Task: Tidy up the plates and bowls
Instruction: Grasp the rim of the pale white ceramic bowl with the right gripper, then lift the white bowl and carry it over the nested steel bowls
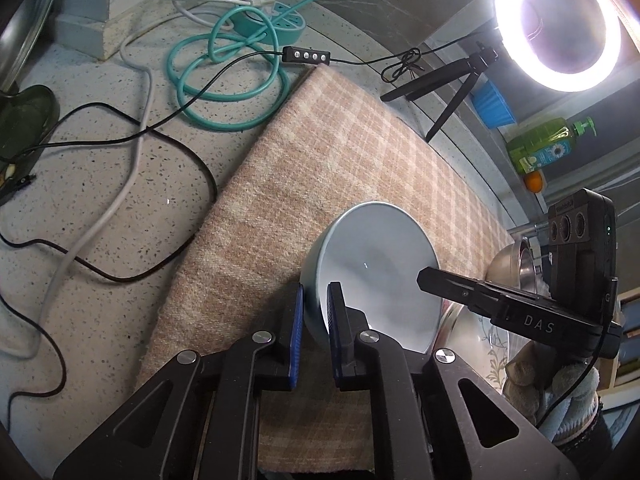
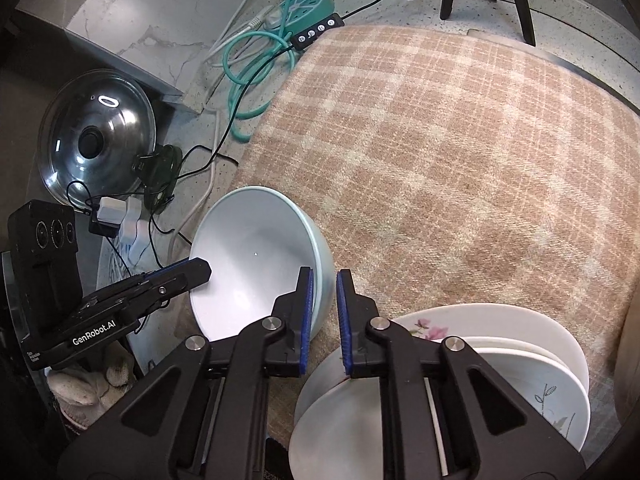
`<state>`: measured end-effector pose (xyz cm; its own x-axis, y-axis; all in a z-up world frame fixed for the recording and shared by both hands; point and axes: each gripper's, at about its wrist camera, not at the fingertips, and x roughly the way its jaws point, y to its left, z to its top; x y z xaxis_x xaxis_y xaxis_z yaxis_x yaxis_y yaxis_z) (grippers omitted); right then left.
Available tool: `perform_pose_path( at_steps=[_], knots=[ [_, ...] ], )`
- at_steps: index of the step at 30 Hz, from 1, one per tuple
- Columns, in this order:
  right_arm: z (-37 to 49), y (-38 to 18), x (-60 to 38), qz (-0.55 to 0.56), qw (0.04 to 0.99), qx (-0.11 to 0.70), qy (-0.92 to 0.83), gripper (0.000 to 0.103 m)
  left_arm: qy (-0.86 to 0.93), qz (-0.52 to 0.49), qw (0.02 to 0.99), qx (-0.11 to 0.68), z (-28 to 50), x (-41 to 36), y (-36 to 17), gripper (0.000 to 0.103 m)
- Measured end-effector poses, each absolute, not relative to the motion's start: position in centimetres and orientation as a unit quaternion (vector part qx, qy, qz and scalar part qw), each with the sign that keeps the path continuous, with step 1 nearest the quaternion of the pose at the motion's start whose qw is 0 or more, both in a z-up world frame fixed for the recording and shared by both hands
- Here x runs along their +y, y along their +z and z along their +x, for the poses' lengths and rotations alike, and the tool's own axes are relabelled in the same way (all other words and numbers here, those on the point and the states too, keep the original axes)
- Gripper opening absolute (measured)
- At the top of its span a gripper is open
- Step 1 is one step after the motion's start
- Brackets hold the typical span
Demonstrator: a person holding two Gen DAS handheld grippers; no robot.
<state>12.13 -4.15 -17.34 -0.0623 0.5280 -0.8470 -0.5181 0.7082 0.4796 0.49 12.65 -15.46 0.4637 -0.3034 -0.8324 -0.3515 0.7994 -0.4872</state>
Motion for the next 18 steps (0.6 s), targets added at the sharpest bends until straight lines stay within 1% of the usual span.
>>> perform_pose_path(
  at_steps=[7, 18],
  knots=[
    [12.2, -16.8, -4.2, 0.007, 0.691, 0.616, 0.38, 0.011, 0.016, -0.312, 0.799, 0.514, 0.5, 12.5, -14.8, 0.01],
    [12.3, -13.1, -7.4, 0.035, 0.712, 0.59, 0.38, 0.011, -0.008, -0.299, 0.819, 0.489, 1.4, 10.7, -11.4, 0.01]
  ],
)
